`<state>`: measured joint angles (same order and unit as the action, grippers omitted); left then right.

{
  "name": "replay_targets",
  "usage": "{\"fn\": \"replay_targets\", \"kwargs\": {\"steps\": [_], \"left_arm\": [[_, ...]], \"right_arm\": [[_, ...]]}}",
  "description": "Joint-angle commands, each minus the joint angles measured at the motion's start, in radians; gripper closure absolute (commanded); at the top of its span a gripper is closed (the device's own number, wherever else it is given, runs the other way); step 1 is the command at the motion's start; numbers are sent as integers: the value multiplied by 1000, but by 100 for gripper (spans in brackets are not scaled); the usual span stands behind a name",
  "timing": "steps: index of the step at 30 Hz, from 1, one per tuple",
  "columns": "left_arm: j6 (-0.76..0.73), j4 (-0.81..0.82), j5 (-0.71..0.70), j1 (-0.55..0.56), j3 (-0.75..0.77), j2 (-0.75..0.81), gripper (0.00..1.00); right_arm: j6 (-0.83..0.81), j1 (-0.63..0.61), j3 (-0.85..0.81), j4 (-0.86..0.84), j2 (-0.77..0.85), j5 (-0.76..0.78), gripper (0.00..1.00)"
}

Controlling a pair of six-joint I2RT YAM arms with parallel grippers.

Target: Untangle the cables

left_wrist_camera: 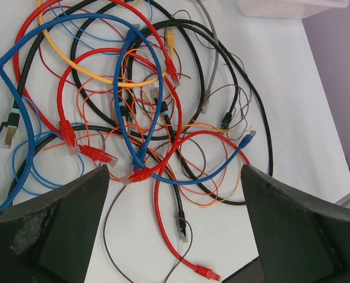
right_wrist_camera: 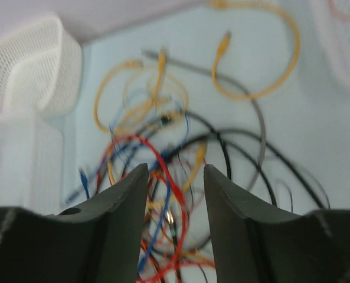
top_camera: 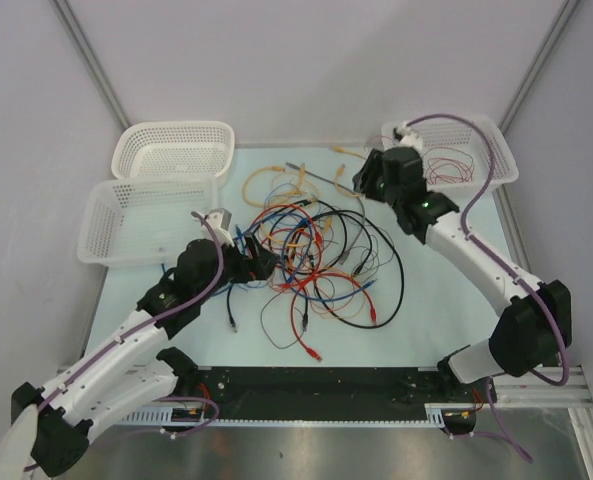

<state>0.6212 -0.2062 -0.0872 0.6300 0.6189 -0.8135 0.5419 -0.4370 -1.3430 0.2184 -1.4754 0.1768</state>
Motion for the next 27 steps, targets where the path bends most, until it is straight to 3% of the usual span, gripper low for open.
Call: {"fn": "replay_targets", "kwargs": {"steps": [1, 6, 10, 22, 27], "left_arm": [[12, -45, 27, 0, -10, 63, 2], [-12, -96, -8, -1, -13, 120, 1], [2, -124, -2, 0, -22, 126, 1], [40, -160, 14, 0, -73, 172, 1], [38, -165, 18, 0, -77, 177, 1]], "right_arm": [[-20, -192, 165, 104, 102, 127, 57], [-37, -400, 310, 191, 168, 227, 57], [-40, -480, 373, 220, 136, 253, 57], [-85, -444, 395, 139, -86, 234, 56], [-102, -384, 395, 113, -160, 204, 49]]}}
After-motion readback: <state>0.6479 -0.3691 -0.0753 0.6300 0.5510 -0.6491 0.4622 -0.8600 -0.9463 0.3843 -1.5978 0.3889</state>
